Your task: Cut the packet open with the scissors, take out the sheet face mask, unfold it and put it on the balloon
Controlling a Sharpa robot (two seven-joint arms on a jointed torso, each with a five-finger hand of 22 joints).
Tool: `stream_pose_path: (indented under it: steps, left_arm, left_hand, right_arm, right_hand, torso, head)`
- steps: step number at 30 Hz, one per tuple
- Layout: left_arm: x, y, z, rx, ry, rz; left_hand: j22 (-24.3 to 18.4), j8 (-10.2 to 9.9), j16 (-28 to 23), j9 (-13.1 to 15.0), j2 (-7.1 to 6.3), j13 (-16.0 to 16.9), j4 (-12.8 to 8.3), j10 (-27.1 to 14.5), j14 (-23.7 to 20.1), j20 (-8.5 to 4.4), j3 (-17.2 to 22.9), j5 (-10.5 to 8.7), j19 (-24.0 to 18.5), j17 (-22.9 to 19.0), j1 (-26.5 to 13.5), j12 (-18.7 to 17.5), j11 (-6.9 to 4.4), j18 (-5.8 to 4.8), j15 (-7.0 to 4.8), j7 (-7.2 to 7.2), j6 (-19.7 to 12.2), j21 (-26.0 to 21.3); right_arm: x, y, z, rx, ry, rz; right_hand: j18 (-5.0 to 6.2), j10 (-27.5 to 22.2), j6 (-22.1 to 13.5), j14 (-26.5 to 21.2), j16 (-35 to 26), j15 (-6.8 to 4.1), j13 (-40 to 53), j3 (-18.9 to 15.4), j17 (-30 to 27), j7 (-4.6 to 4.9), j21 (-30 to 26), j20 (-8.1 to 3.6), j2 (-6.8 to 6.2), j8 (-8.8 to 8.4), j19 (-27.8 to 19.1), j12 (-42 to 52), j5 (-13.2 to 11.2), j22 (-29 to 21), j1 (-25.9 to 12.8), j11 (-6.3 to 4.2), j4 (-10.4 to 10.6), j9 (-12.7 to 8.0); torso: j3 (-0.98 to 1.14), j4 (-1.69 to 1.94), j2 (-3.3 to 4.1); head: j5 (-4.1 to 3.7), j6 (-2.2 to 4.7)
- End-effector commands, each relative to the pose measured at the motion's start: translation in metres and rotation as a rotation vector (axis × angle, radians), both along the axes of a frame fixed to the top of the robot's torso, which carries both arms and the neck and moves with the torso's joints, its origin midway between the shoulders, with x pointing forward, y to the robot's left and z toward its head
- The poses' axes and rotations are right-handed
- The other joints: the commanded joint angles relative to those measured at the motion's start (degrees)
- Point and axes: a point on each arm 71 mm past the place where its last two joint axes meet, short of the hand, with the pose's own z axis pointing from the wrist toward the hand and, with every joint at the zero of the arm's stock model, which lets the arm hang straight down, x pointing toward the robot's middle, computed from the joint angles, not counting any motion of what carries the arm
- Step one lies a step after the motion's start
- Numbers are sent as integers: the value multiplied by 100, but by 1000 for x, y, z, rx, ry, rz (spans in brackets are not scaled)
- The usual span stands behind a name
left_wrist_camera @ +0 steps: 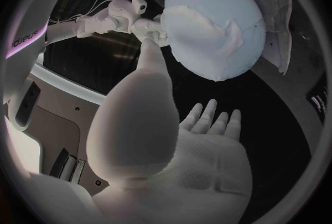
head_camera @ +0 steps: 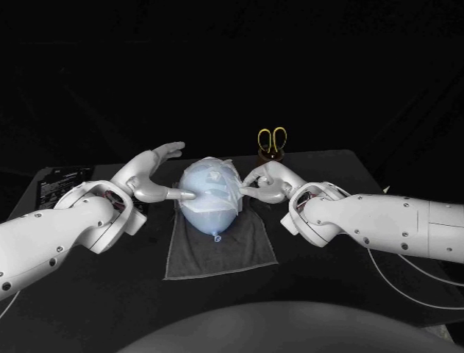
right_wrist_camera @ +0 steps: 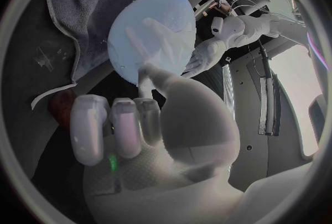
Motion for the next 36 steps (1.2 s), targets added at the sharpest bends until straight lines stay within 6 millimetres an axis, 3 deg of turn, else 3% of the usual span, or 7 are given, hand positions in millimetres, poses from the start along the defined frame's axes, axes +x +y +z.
stream_pose_path:
  steps: [1, 12, 14, 16, 19, 30, 36]
  left_arm:
    - [1, -2, 12, -48, 9, -48]
    - [7, -22, 22, 12, 56, -127]
    - [10, -27, 21, 31, 61, -135]
    - [13, -34, 20, 59, 57, -144]
    - [16, -43, 20, 95, 42, -156]
    - [21, -66, 16, 221, -14, -182]
    - [21, -74, 13, 265, -13, -188]
  left_hand:
    - [-5, -15, -46, 3, -14, -16, 10, -10, -53, 16, -17, 15, 15, -18, -12, -46, -28, -59, -24, 627, 2, 19]
    - [-16, -26, -104, -1, -17, -67, 12, -145, -145, 20, -19, 5, -26, -85, -152, -147, -25, -64, -162, 657, -12, 2]
    - [-22, -32, -124, -4, -18, -81, 11, -185, -175, 27, -20, 6, -47, -111, -199, -177, -52, -69, -176, 573, -21, -4]
    - [-24, 20, -143, 30, -17, -93, 9, -218, -205, 32, -18, 7, -51, -130, -288, -180, -175, -77, -119, 267, 30, -6]
    - [-24, 133, -128, 97, -20, -63, 10, -74, -178, 33, -9, 5, -44, -106, -334, -69, -315, -77, -125, 212, 168, -5]
    - [-27, 148, -97, 108, -16, -55, 9, 94, -116, 18, -18, 2, -46, -61, -451, 24, -171, -67, -324, 542, 215, -15]
    - [-35, 97, -111, 78, -18, -78, 9, 35, -138, 14, -20, 2, -80, -81, -448, -28, -151, -64, -327, 573, 159, -28]
  right_arm:
    - [0, 3, 1, 14, -6, 15]
    - [1, 5, 1, 17, -4, 18]
    - [1, 6, 1, 17, -3, 18]
    - [1, 6, 1, 18, -2, 19]
    - [1, 7, 1, 19, -2, 20]
    - [1, 9, 1, 21, 0, 23]
    - [1, 10, 1, 22, -2, 24]
  right_hand:
    - [-76, 599, 103, 718, 22, -150, 1505, 33, 1510, -58, -23, -29, -34, 49, 397, 37, 29, 1338, -9, -48, 5, 84]
    - [-76, 599, 100, 718, 22, -152, 1505, 34, 1510, -59, -24, -30, -37, 51, 397, 37, 29, 1337, -11, -49, 4, 86]
    - [-74, 599, 98, 718, 22, -153, 1505, 35, 1510, -60, -30, -30, -38, 52, 395, 37, 29, 1335, -14, -50, 3, 87]
    - [-74, 599, 98, 718, 22, -153, 1505, 35, 1510, -60, -30, -30, -38, 52, 395, 37, 29, 1335, -14, -50, 3, 87]
    - [-74, 599, 98, 718, 22, -153, 1505, 35, 1510, -60, -30, -30, -38, 52, 395, 37, 29, 1335, -14, -50, 3, 87]
    - [-74, 599, 97, 718, 22, -153, 1505, 36, 1510, -60, -31, -31, -39, 54, 394, 37, 29, 1335, -16, -50, 4, 89]
    - [-74, 599, 97, 718, 22, -153, 1505, 36, 1510, -60, -31, -31, -39, 54, 394, 37, 29, 1335, -16, -50, 4, 89]
  torso:
    - [17, 10, -15]
    - [12, -11, -1]
    - [16, -4, -4]
    - [18, -7, -3]
    - [12, -6, -1]
    - [7, -1, -5]
    - [6, -3, -4]
  head:
    - [15, 1]
    - [36, 1]
    - [42, 1]
    - [45, 1]
    - [49, 1]
    - [54, 1]
    - [54, 1]
